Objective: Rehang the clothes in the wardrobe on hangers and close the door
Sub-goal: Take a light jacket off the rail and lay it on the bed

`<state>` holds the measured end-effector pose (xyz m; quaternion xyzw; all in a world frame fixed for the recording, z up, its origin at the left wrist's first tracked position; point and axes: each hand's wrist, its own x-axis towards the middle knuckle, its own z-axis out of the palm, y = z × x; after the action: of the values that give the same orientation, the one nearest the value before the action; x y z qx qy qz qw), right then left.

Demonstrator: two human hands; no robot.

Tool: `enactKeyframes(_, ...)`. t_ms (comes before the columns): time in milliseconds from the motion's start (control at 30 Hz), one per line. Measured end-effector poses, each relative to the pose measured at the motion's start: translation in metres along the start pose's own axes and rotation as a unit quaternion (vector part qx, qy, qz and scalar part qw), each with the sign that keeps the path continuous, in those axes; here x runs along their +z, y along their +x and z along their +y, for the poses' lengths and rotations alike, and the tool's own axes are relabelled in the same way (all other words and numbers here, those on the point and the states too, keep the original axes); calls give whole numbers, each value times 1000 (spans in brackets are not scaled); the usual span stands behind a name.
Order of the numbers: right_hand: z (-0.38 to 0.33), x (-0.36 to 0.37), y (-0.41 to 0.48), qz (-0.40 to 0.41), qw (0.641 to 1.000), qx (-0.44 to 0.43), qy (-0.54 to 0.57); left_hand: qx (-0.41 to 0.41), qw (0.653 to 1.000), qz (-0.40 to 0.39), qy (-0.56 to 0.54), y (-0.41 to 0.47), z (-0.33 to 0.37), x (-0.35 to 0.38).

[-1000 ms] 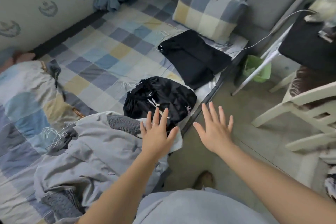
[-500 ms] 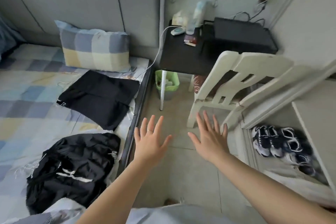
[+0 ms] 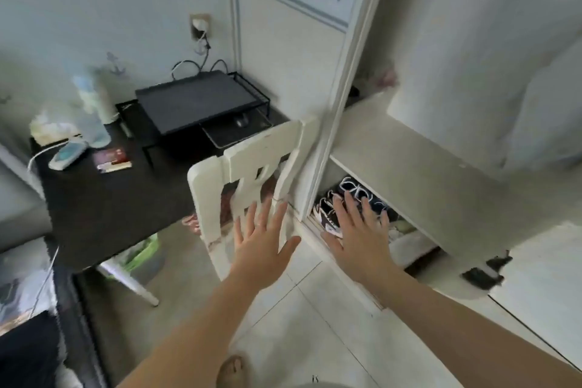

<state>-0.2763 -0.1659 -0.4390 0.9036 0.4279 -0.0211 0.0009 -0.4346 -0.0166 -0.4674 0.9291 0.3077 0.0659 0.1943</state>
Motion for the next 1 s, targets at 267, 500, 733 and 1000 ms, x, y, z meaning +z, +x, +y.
enactKeyframes(267, 47, -65, 30, 87, 981, 175, -13, 245, 969, 13, 8, 153, 64, -48)
enactKeyframes(500, 96, -184, 51, 252, 939, 205, -116, 384, 917, 100, -20, 256, 187, -130)
enactKeyframes(733, 149, -319, 67, 334, 897, 214, -197, 479, 852, 210, -32, 319, 303, -230)
enactKeyframes(1000, 211, -458, 65, 379, 858, 214, -273, 517, 804, 290, -48, 373, 429, -311)
